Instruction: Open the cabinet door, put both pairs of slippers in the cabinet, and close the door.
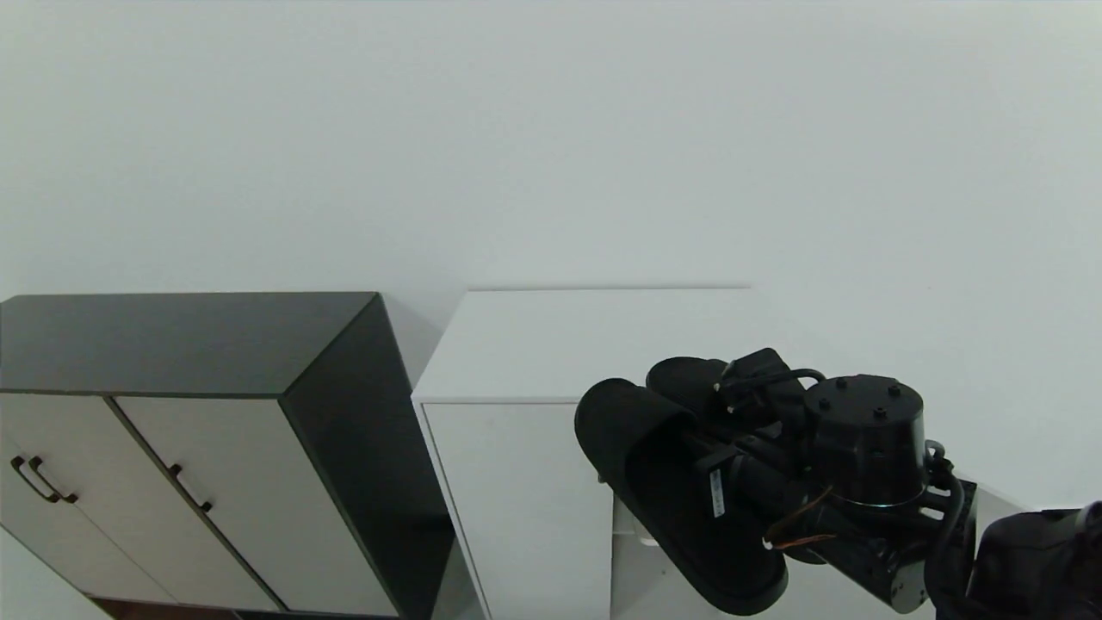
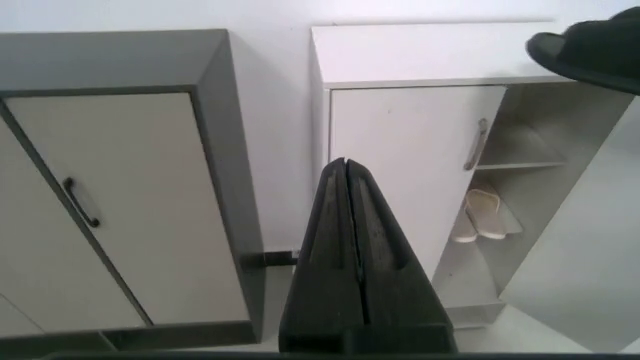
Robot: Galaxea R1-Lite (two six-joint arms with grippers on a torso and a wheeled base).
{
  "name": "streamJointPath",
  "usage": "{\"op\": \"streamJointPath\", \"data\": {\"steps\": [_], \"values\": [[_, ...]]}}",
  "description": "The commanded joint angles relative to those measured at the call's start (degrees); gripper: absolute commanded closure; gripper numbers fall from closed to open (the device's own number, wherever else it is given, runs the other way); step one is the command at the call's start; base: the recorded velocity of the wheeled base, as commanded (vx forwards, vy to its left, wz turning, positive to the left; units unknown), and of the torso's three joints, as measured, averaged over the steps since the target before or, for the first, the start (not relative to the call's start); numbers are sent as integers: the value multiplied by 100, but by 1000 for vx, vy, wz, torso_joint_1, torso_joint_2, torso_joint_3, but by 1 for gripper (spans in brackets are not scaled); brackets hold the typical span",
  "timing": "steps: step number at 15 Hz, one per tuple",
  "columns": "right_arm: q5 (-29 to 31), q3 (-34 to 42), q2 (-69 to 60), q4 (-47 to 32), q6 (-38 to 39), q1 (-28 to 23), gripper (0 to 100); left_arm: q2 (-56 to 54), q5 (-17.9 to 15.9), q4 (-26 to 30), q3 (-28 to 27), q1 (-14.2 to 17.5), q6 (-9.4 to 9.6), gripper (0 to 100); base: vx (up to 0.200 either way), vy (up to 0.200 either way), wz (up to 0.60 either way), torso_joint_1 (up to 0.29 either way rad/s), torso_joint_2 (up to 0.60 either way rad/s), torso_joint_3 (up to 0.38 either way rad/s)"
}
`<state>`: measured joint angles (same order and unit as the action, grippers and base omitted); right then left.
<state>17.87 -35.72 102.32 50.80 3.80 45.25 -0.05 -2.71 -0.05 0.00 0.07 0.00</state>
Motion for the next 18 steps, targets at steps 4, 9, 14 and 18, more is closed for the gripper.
{"op": "streamJointPath", "data": {"steps": [4,9,14,18], "values": [[-3,118,25,141,-82,28,100,5,7,-4,0,1,0,100,0,-200,0,4,1,2],[-3,153,25,246,-108,107,100,5,7,-4,0,1,0,100,0,-120,0,0,1,1],[-29,153,25,246,-99,115,100,5,7,-4,0,1,-9,100,0,0,0,0,0,0],[-91,206,16,387,-55,265,100,5,7,-4,0,1,-9,100,0,0,0,0,0,0]]}}
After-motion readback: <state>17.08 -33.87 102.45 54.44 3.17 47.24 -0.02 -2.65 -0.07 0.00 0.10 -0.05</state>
